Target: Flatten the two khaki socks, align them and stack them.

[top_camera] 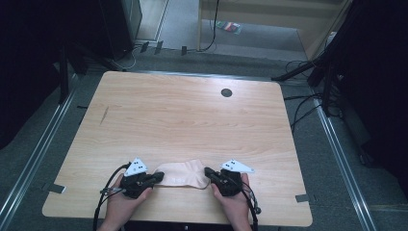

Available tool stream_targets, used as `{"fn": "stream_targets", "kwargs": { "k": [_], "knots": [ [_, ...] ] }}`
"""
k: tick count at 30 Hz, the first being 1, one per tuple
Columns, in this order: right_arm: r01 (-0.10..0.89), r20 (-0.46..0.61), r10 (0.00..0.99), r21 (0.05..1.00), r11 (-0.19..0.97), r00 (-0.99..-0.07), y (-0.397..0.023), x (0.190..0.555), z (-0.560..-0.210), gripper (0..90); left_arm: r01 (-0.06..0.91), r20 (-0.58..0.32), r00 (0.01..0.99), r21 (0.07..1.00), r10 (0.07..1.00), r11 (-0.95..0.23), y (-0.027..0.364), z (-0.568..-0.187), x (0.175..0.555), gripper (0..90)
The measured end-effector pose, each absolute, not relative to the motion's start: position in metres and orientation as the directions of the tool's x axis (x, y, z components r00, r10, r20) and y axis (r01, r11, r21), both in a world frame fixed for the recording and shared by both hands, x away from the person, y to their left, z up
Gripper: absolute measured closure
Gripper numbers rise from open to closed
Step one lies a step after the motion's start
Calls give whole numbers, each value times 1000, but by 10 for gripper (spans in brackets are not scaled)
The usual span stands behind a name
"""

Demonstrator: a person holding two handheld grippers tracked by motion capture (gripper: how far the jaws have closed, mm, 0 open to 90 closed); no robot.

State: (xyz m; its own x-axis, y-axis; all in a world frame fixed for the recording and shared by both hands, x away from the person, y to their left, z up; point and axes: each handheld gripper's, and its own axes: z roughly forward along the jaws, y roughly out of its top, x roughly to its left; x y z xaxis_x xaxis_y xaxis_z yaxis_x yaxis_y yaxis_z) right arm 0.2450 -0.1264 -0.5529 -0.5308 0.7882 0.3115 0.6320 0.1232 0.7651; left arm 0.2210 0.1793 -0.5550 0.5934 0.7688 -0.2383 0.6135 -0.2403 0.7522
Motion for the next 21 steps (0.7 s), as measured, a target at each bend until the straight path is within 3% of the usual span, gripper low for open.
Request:
{"fn": "stream_targets", "kwargs": {
  "k": [5,11,14,16,21],
  "knots": [
    [647,277,828,751,129,-488,-128,249,-553,900,627,-270,583,749,766,-213,183,-555,223,882],
    [630,348,800,775,48,-489,-141,249,-547,863,572,-295,628,802,720,-171,188,-550,219,702],
    [598,330,811,801,31,-483,-153,249,-542,722,517,-265,632,844,728,-142,193,-546,216,611],
    [569,296,834,822,26,-466,-162,248,-538,587,474,-198,600,868,775,-145,196,-543,214,473],
    [501,222,862,865,41,-455,-182,250,-533,309,474,-158,520,871,840,-130,216,-539,219,196]
  ]
}}
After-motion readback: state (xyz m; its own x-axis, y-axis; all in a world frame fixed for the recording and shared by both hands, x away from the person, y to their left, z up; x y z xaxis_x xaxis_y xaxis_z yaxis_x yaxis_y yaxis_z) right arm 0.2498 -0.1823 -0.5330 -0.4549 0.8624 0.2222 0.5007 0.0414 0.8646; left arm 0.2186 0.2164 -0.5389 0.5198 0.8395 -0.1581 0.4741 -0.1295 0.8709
